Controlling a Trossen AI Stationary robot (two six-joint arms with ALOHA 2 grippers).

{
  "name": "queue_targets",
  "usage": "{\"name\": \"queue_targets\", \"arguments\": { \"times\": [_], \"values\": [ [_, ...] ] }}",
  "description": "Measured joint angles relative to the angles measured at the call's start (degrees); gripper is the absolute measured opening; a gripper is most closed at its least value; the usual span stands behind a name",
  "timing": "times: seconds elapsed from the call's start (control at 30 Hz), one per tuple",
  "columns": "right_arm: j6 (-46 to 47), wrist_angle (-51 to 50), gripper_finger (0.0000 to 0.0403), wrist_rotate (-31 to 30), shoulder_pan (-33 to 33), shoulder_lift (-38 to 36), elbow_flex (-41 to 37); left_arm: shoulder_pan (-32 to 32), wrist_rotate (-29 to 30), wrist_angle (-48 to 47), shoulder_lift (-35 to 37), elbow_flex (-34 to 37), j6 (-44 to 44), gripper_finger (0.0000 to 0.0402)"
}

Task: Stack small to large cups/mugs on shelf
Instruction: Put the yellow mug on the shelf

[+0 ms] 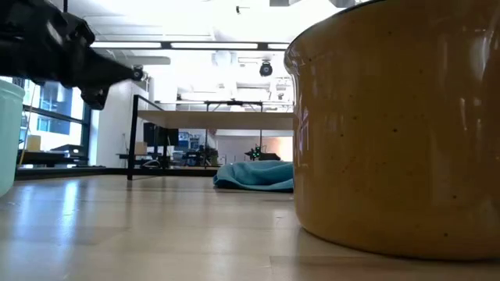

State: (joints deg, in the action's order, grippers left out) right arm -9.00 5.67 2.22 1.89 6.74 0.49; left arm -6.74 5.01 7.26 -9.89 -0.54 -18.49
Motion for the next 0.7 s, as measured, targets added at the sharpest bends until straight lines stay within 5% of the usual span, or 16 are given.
{"name": "queue_targets", "arguments": {
  "times": [0.1, 0.27, 0.7],
  "values": [
    [14.18, 4.88, 0.0000, -0.13, 0.00, 0.00, 0.00, 0.02, -4.14, 2.30, 0.01, -0.04, -9.61, 0.0037],
    [32.09, 14.36, 0.0000, -0.43, 0.00, 0.00, -0.01, 0.02, -4.56, 6.20, 0.02, -0.03, -13.79, 0.0037],
    [40.31, 41.35, 0.0000, -0.51, 0.02, -0.04, 0.18, 0.01, -4.53, 6.12, 0.02, -0.02, -25.23, 0.0037]
  ]
}}
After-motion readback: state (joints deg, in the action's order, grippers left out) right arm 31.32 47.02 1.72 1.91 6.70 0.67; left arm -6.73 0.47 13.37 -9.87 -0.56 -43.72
